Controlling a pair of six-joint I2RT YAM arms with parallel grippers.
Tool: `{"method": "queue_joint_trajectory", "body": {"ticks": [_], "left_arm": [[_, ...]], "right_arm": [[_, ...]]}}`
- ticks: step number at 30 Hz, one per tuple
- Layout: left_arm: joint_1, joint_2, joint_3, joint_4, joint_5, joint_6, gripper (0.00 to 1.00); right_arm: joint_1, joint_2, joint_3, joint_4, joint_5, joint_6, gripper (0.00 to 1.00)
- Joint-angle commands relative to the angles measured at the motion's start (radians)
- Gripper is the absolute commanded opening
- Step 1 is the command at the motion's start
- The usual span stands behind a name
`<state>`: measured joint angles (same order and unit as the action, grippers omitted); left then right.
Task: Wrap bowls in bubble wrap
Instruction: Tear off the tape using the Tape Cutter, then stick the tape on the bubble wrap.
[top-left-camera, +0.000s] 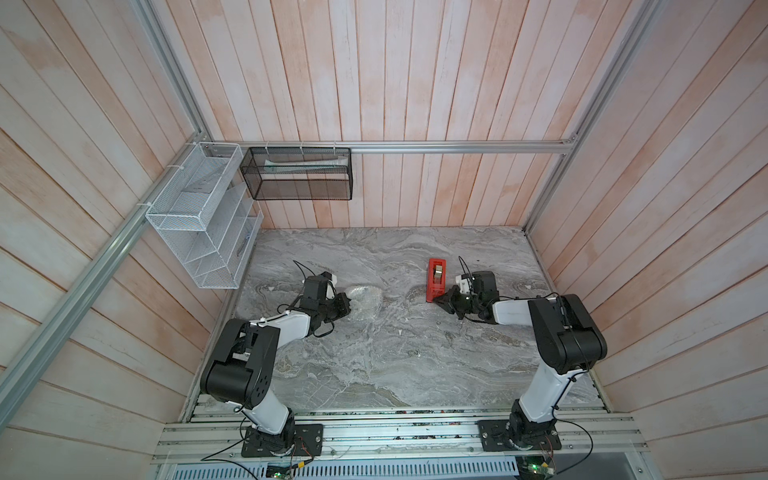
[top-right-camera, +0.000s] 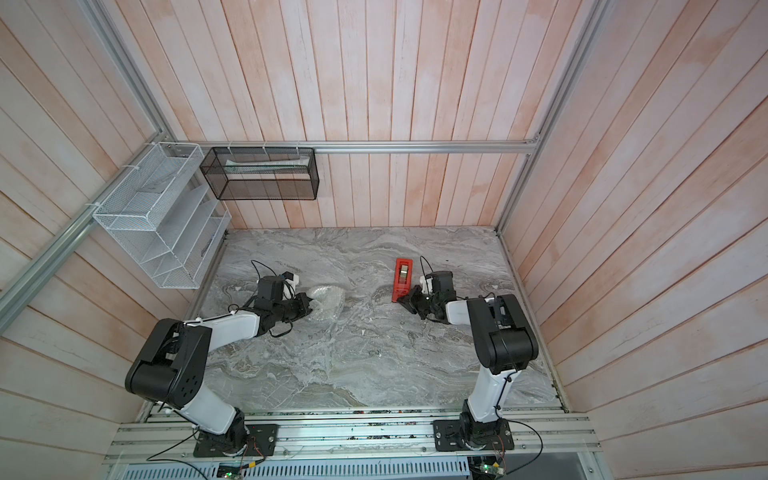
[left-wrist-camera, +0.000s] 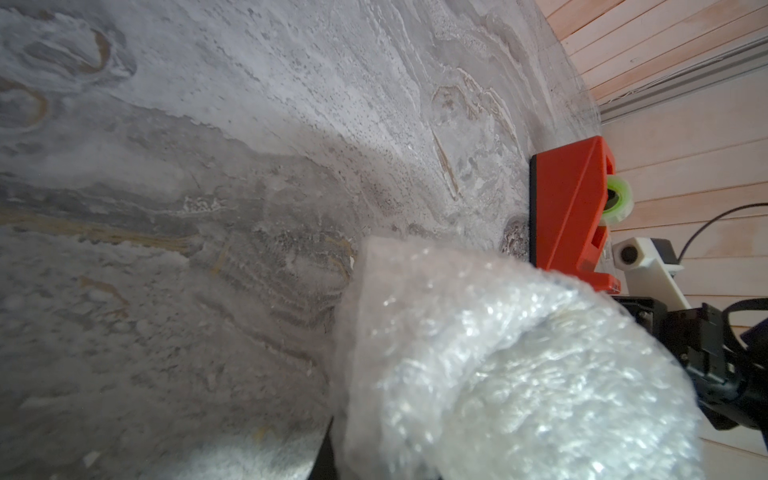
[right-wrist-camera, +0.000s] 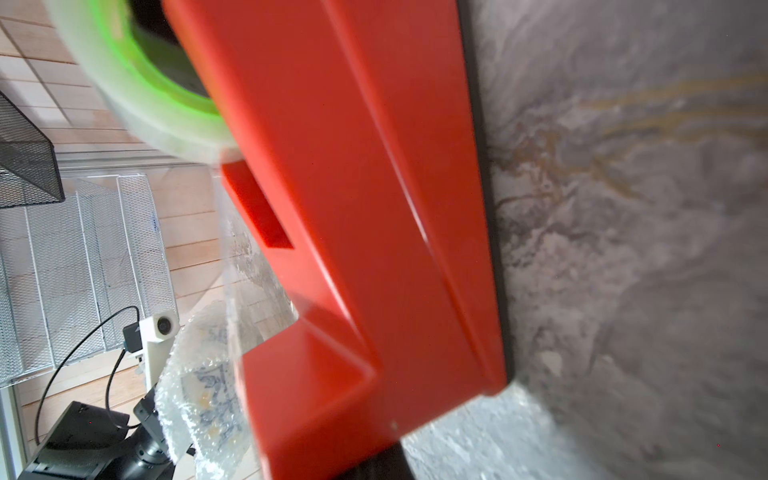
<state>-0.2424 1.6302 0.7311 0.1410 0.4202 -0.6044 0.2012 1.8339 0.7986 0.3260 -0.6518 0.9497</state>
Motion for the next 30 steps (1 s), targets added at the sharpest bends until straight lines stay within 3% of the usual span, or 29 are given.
{"method": "queue_joint_trajectory", "body": {"ticks": [1,11,15,22,30], "left_arm": [[0.003,-0.025,0.018,0.014,0.034,0.011,0.09],[0.002,-0.073,-0.01,0.0,0.02,0.004,0.09],[0.001,-0.064,-0.025,0.016,0.008,0.003,0.09],[-0.025,-0.021,-0.03,0.015,-0.028,0.035,0.08],[-0.052,-0.013,-0.038,-0.009,-0.087,0.065,0.08]], "right_arm": [[-0.019,0.104,-0.035,-0.185,0.227,0.0,0.0],[-0.023,0.165,0.034,-0.199,0.2,-0.02,0.0],[-0.005,0.097,0.032,-0.167,0.081,-0.032,0.0],[0.133,-0.059,0.204,-0.32,-0.112,-0.166,0.0],[0.242,-0.064,0.324,-0.323,-0.26,-0.161,0.0]]}}
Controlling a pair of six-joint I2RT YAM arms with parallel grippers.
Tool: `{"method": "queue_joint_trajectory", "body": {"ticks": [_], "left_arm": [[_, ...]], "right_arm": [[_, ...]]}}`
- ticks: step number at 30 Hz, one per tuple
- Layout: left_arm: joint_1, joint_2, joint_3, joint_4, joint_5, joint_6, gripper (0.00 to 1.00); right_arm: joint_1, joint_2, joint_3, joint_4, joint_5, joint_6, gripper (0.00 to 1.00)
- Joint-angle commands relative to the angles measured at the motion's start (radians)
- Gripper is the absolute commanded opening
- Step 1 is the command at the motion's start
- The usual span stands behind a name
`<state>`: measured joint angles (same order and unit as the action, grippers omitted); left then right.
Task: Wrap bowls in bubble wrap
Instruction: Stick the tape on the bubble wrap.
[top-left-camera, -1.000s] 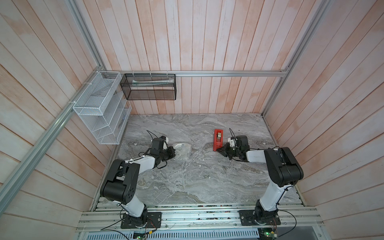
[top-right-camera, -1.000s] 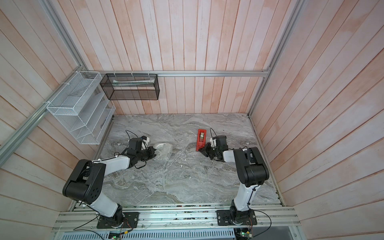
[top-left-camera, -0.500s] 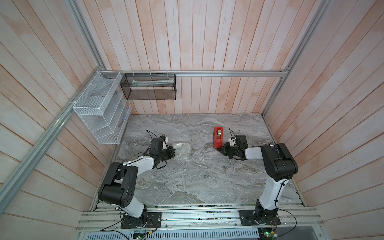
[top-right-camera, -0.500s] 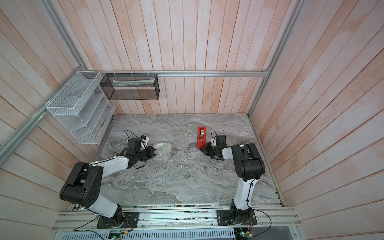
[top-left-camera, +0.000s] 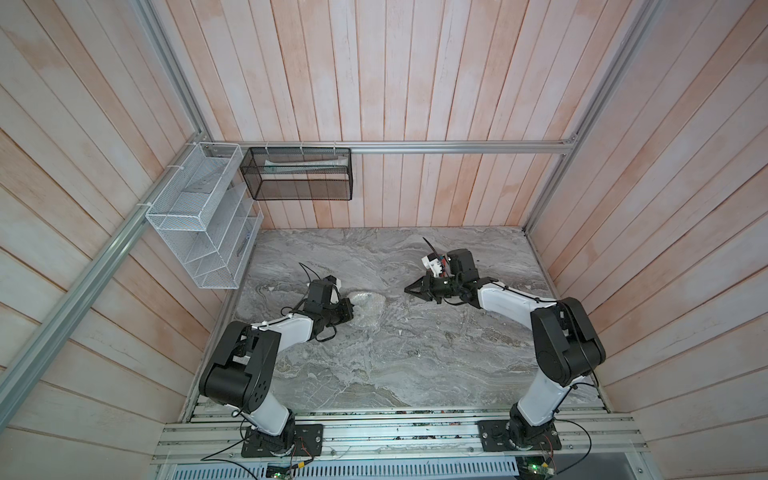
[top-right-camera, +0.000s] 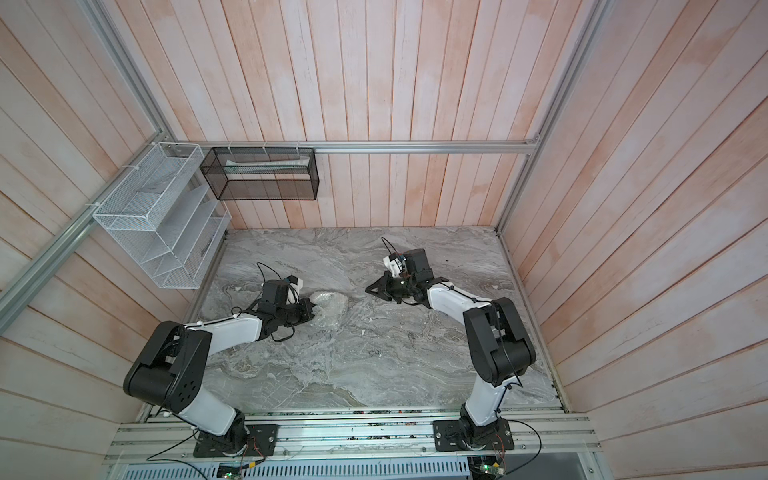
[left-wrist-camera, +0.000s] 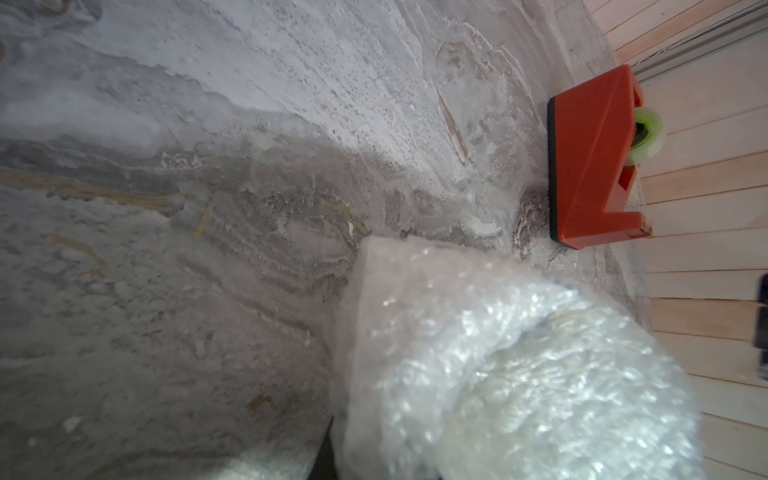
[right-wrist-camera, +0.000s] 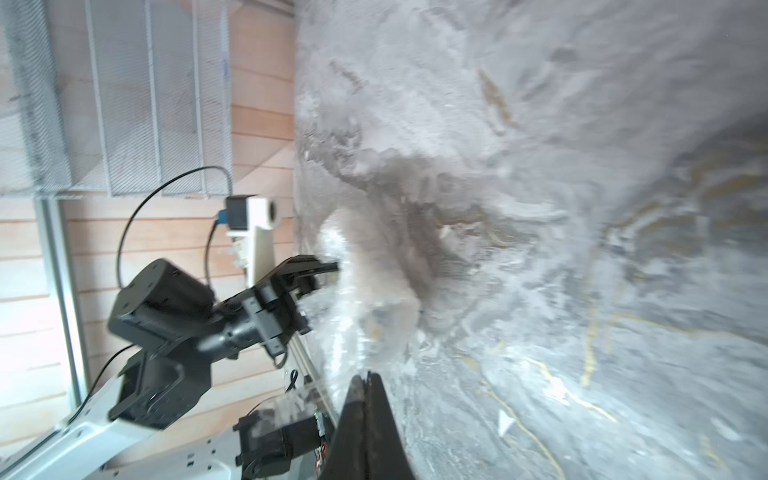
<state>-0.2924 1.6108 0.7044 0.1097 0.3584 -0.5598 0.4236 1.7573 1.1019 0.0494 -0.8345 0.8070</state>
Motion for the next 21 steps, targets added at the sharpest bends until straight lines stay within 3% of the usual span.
{"method": "queue_joint_trajectory", "body": {"ticks": [1,13,21], "left_arm": [[-0.004,0.006,-0.016,0.03,-0.027,0.014,0.08],[-0.016,0.018,-0.047,0.113,-0.086,-0.113,0.08],[-0.025,0.018,-0.048,0.128,-0.092,-0.129,0.08]], "right_arm": [[0.034,0.021,0.028,-0.032,-0.091,-0.006,0.0],[0.175,0.09,-0.016,0.213,-0.129,0.211,0.0],[0.225,0.158,-0.03,0.303,-0.114,0.259,0.0]]}}
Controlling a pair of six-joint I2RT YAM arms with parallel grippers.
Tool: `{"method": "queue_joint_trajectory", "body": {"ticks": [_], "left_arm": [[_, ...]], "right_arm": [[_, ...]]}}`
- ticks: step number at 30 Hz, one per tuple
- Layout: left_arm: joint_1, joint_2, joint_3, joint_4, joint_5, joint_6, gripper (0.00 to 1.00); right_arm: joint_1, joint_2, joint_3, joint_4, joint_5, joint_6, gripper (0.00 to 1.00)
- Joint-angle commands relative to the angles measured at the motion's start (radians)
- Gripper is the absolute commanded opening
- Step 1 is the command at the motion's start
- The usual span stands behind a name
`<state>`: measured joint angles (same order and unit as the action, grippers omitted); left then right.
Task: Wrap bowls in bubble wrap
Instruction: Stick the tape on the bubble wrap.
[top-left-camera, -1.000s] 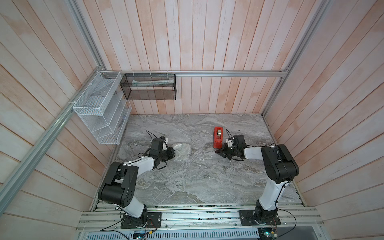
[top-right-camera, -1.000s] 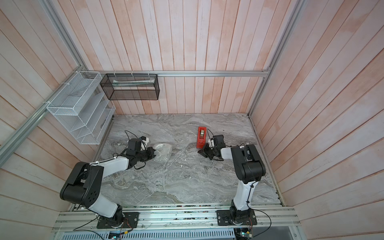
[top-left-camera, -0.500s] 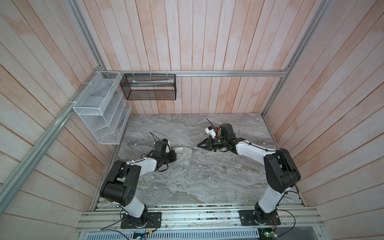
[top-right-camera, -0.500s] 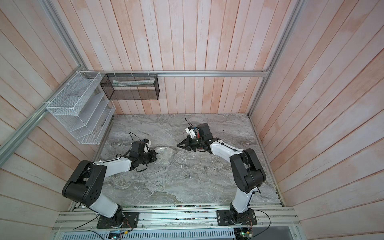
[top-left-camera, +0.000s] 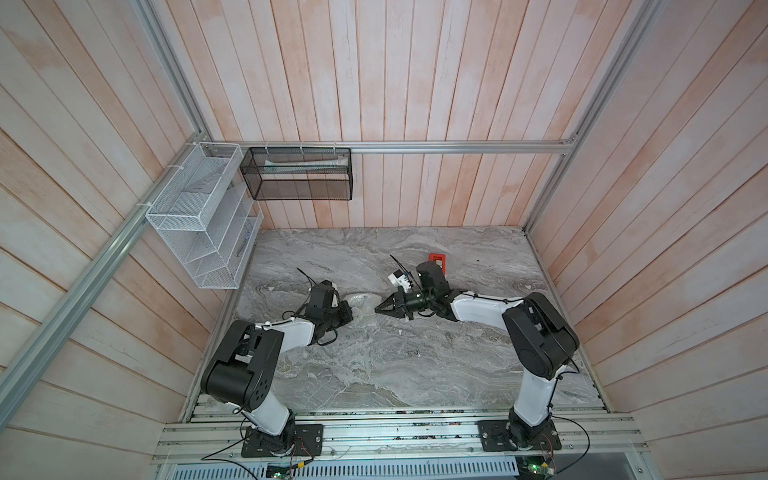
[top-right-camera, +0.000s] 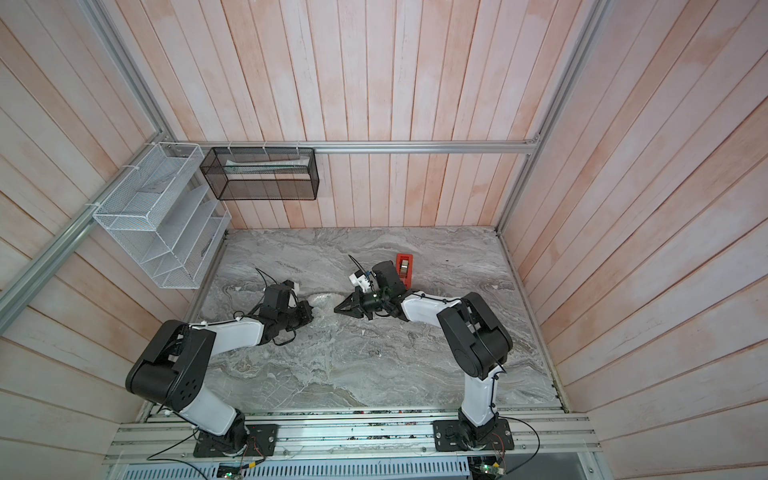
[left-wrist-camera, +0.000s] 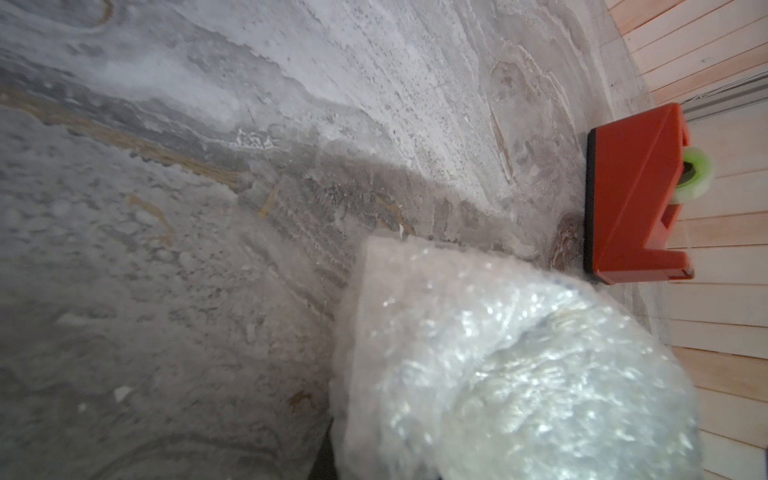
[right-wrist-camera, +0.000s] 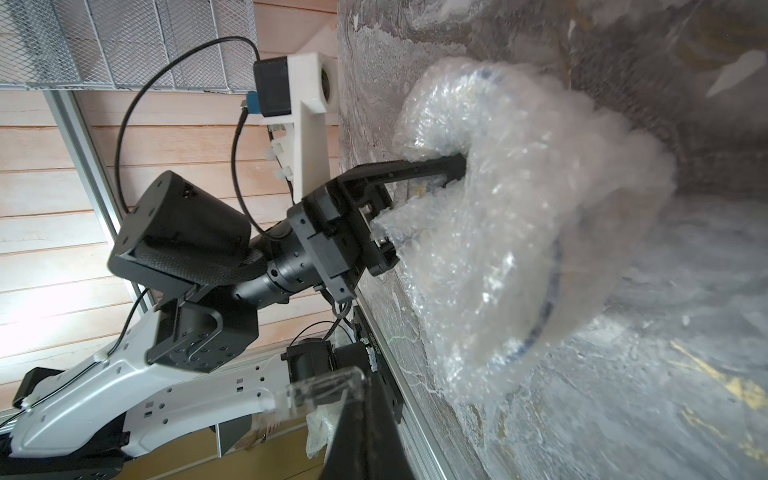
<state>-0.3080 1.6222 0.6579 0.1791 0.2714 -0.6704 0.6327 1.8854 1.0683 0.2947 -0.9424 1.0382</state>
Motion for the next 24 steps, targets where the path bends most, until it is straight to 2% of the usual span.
{"method": "queue_joint_trajectory", "body": {"ticks": [1,24], "left_arm": [[-0.011,0.005,0.0,0.06,-0.006,-0.018,0.08],[-0.026,0.007,-0.001,0.063,-0.007,-0.041,0.08]], "right_arm": [[0.021,0.039,0.004,0.073,-0.004,0.036,0.0],[0.045,0.217,0.083,0.162,-0.011,0.106,0.0]]}}
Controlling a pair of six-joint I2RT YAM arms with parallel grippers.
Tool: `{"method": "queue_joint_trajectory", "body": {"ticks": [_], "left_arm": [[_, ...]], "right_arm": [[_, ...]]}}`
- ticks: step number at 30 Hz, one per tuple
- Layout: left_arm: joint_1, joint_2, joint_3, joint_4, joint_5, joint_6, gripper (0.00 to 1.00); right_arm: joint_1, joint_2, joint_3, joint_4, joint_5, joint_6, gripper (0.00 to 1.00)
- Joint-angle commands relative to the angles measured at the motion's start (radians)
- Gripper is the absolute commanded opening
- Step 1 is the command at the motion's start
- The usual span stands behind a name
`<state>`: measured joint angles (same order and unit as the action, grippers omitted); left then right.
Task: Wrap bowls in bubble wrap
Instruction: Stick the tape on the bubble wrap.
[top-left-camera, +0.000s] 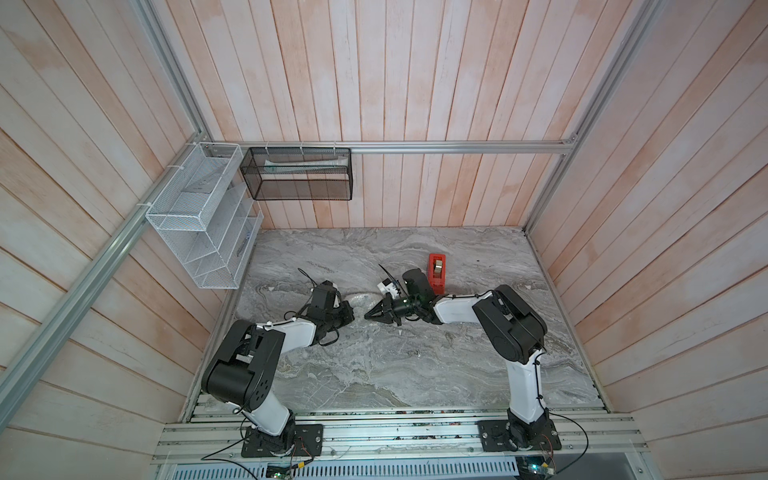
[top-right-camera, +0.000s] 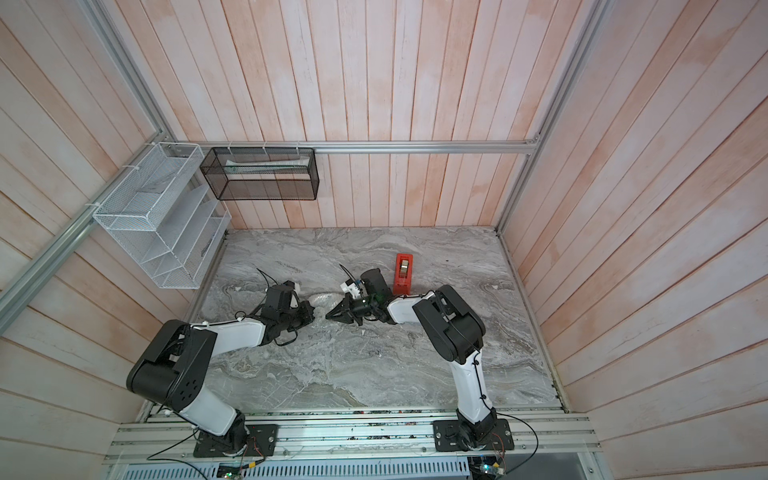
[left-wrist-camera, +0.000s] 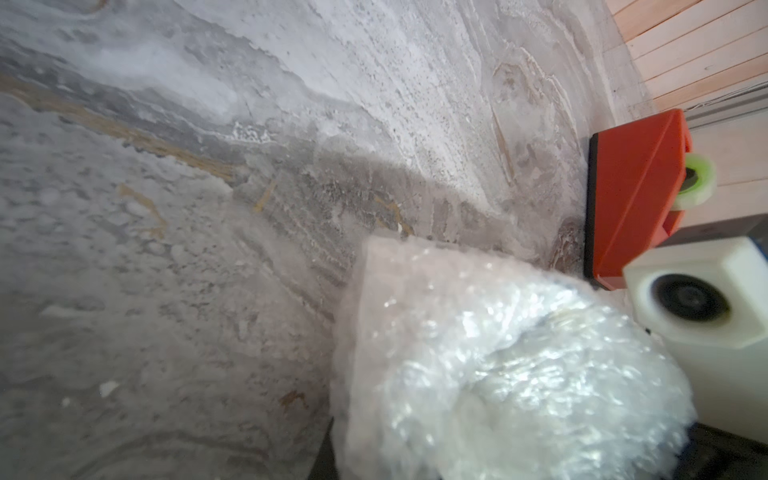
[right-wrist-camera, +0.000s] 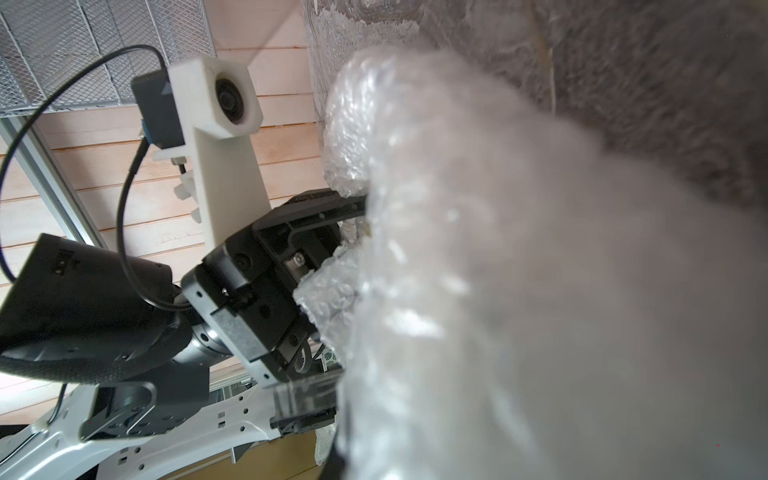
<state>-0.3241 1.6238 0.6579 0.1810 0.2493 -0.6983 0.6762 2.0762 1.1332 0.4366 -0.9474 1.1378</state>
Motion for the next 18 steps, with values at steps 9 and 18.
{"method": "queue_joint_trajectory", "body": {"ticks": [9,18], "left_arm": [[-0.008,0.025,-0.009,0.084,-0.004,-0.011,0.07],[-0.007,0.027,-0.025,0.112,-0.006,-0.02,0.07]], "right_arm": [[-0.007,-0.077,0.03,-0.008,-0.025,-0.009,0.0],[-0.019,-0.08,0.048,0.024,-0.021,0.039,0.0]]}}
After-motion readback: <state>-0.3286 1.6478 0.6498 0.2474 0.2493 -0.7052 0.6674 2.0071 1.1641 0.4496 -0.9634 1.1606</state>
